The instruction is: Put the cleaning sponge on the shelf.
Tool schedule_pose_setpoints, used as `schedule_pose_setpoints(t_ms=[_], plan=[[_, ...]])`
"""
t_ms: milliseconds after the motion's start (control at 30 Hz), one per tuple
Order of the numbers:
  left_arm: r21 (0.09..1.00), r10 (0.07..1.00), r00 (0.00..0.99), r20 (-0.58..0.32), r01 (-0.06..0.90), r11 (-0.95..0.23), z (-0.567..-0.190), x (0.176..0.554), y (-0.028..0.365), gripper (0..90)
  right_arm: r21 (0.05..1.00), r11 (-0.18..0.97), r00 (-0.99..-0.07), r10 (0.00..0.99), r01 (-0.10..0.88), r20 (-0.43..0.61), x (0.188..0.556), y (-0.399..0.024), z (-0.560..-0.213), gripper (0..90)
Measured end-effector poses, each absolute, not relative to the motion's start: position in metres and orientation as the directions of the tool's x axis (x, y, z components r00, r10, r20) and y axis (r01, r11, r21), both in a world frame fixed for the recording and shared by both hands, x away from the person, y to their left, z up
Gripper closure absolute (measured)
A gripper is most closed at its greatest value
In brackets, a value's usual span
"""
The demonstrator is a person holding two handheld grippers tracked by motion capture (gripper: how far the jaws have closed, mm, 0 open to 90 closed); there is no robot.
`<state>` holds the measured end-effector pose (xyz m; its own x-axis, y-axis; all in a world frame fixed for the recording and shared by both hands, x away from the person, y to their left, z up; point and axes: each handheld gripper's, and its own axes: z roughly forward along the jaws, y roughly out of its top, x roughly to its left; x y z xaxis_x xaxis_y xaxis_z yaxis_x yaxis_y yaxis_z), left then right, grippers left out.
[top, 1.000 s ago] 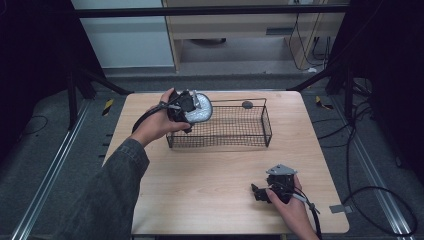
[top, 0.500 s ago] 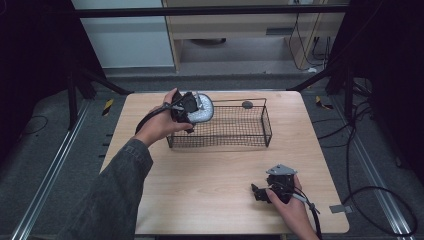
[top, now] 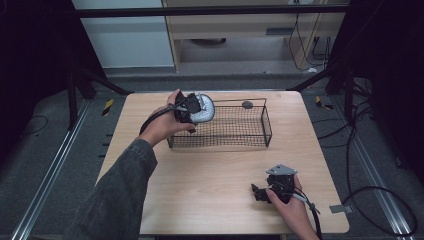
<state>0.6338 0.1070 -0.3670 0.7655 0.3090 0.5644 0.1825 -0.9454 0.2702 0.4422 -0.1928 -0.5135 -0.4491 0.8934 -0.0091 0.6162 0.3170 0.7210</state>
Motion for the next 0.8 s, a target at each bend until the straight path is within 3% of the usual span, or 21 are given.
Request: schedule_pose_setpoints(t_ms=[800], plan=[[0.271, 0.301, 0.786, 0.540, 0.176, -0.946, -0.377, 0.636, 0.093, 5.1, 0.721, 0.319, -0.450, 0.893, 0.615, -0.011, 0.442, -0.193, -0.514, 0.4]])
